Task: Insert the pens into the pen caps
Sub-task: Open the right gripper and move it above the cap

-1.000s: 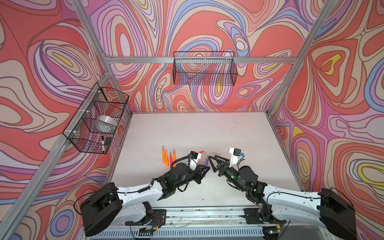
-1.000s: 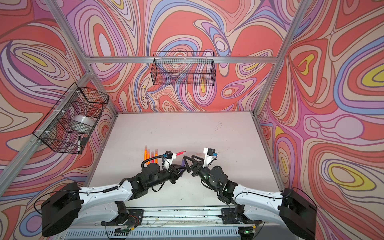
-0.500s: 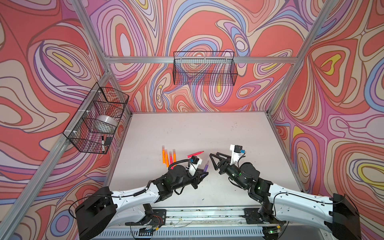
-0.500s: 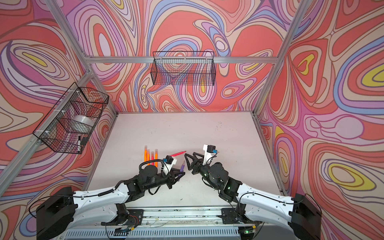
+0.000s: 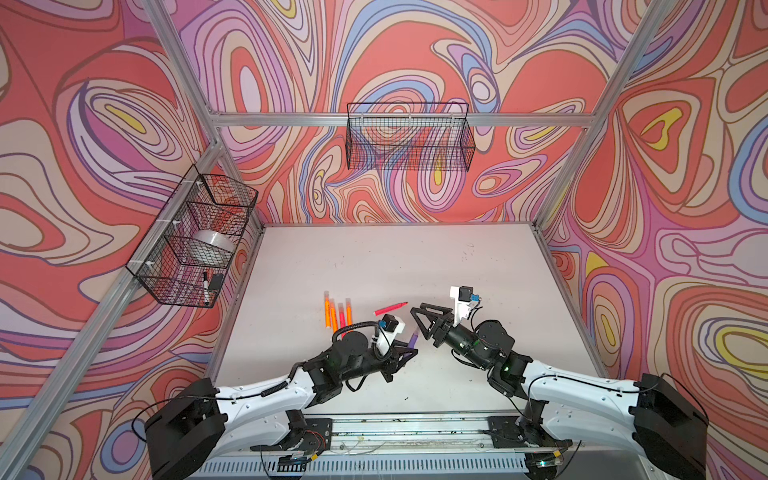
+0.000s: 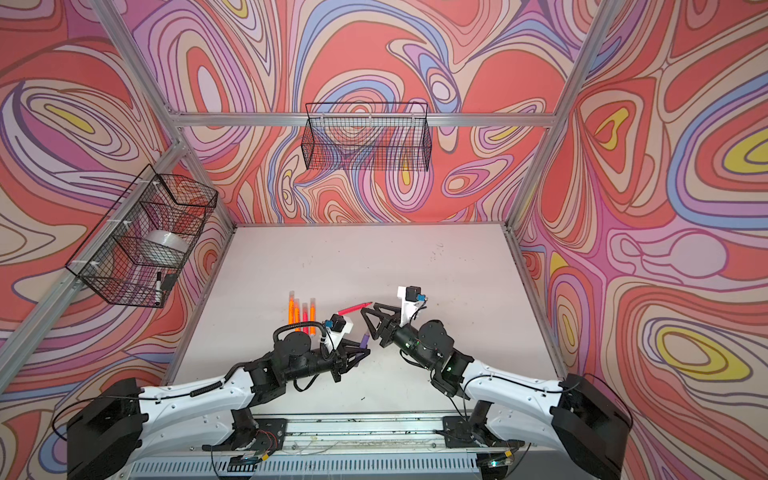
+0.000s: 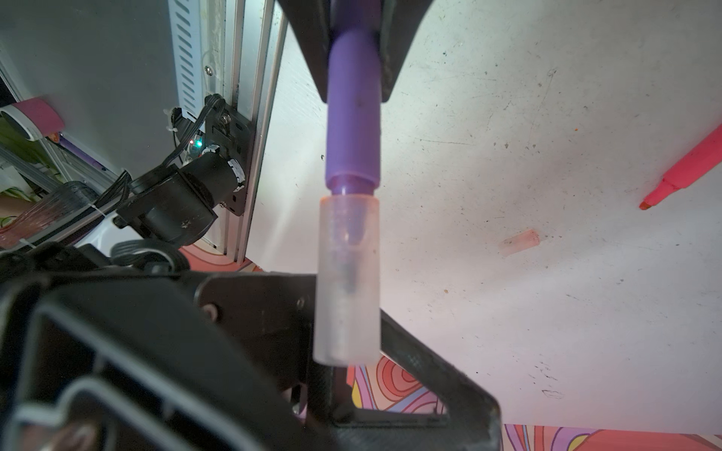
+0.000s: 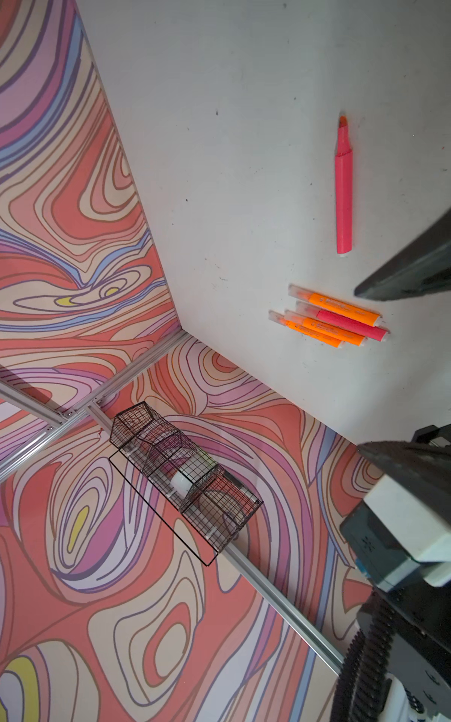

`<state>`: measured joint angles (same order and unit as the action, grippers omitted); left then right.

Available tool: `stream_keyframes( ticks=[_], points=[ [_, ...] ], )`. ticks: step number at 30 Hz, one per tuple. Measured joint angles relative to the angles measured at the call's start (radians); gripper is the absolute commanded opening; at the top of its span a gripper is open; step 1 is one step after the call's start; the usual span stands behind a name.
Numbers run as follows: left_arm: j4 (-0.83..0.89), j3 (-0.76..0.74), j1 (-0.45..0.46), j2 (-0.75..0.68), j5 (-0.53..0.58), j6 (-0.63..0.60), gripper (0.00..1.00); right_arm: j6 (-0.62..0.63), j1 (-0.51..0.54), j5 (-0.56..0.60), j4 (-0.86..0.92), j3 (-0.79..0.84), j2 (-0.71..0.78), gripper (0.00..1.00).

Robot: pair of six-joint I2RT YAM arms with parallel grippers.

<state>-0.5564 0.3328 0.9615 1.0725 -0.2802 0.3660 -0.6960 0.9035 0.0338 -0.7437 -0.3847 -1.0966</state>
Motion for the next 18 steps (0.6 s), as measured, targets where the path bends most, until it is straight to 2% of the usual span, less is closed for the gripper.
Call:
stream_keyframes(
  ticks=[9, 15, 18],
  points=[
    [0.003, 0.000, 0.000, -0.013, 0.001, -0.005, 0.00, -0.026, 0.000, -0.050, -0.035, 0.000, -0.039, 0.26],
    [0.024, 0.000, 0.000, -0.012, 0.006, -0.008, 0.00, -0.032, 0.000, -0.061, -0.026, -0.006, -0.039, 0.02],
    [0.033, 0.000, 0.000, -0.013, 0.017, -0.014, 0.00, -0.030, 0.000, -0.060, -0.010, -0.013, -0.044, 0.00]
  ],
)
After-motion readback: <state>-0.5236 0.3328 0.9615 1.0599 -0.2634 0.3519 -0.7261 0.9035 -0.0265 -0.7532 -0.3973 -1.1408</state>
